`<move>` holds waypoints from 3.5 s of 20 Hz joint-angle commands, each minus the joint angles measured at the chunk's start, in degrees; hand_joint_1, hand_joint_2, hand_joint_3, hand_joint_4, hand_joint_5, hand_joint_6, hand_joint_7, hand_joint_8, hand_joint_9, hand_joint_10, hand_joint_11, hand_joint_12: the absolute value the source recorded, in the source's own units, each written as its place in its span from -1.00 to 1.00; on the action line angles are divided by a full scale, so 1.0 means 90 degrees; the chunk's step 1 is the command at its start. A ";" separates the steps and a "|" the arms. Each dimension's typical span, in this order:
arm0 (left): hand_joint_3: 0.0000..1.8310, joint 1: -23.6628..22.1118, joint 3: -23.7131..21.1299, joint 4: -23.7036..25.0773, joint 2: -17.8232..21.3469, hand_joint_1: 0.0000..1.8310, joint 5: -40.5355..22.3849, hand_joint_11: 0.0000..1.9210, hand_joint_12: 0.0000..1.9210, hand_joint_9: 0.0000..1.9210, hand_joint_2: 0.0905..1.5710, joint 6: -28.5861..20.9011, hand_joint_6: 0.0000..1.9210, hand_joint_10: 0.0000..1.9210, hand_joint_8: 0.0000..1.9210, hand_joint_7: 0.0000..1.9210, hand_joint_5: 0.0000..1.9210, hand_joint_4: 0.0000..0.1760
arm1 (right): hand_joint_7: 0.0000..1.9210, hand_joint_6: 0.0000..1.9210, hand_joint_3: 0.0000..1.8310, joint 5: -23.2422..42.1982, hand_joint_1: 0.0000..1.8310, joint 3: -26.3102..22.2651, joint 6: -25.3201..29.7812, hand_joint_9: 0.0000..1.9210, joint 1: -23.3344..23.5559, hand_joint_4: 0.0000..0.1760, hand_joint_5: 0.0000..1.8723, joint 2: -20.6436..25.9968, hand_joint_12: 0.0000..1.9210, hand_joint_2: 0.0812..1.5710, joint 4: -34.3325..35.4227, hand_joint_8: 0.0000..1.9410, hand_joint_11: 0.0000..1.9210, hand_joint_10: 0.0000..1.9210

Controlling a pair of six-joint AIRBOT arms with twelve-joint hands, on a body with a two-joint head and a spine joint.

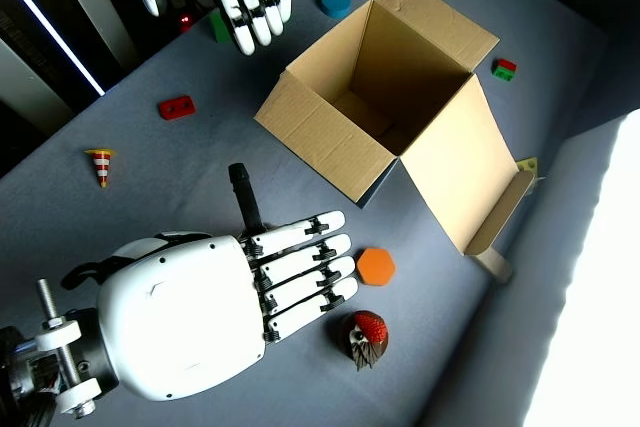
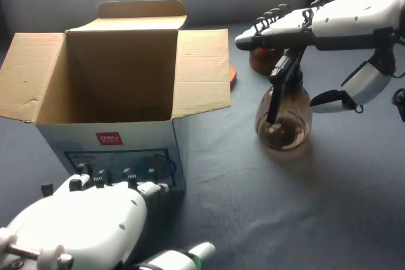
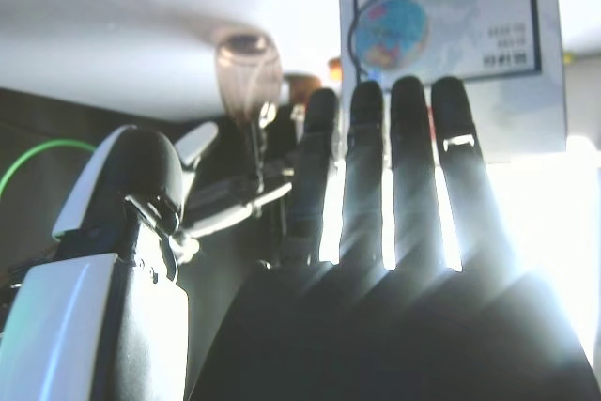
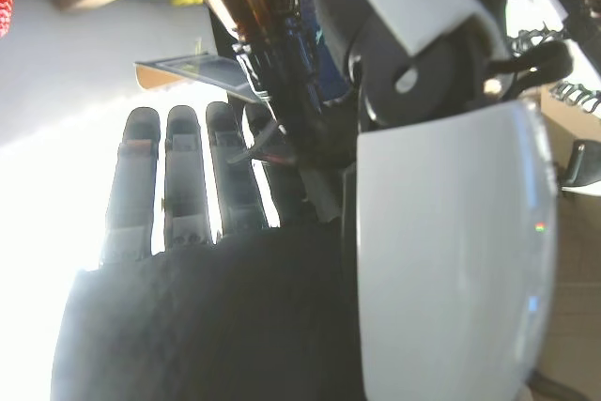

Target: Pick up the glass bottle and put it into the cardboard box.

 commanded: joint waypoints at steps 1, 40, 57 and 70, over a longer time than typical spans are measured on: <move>-1.00 -0.0008 0.0044 0.0583 -0.0011 -0.80 -0.0259 -1.00 -0.22 -0.72 0.52 -0.0032 -1.00 -1.00 -1.00 -0.71 -0.69 -0.69 | -1.00 -1.00 -0.38 0.0214 0.24 0.0040 0.0015 -1.00 0.0033 -1.00 -1.00 0.0024 -1.00 -0.09 0.0406 -1.00 -1.00 -1.00; -1.00 0.0974 0.0633 0.1806 -0.0158 -0.78 -0.0507 -1.00 -0.18 -0.70 0.52 -0.1592 -1.00 -1.00 -1.00 -0.69 -0.66 -0.72 | -0.97 -1.00 -0.31 0.0258 0.24 0.0042 0.0162 -1.00 -0.0052 -1.00 -1.00 -0.0008 -1.00 -0.13 0.0445 -0.99 -1.00 -1.00; -1.00 0.1049 0.0502 0.1935 -0.0155 -0.72 -0.0594 -0.92 -0.28 -0.66 0.50 -0.1804 -1.00 -1.00 -1.00 -0.64 -0.63 -0.69 | -0.12 0.61 -0.49 0.0417 0.46 0.0042 0.0196 -0.35 0.0215 -1.00 -0.27 0.0087 1.00 0.27 0.0451 0.32 -0.36 0.77; -0.99 0.1053 0.0438 0.1872 -0.0148 -0.80 -0.0652 -1.00 -0.23 -0.74 0.56 -0.1947 -1.00 -1.00 -1.00 -0.71 -0.69 -0.89 | 0.01 0.36 -0.90 0.0558 0.48 -0.0394 0.0666 -0.27 0.1812 -1.00 -0.17 0.0976 0.89 0.42 0.0450 0.08 -0.35 0.57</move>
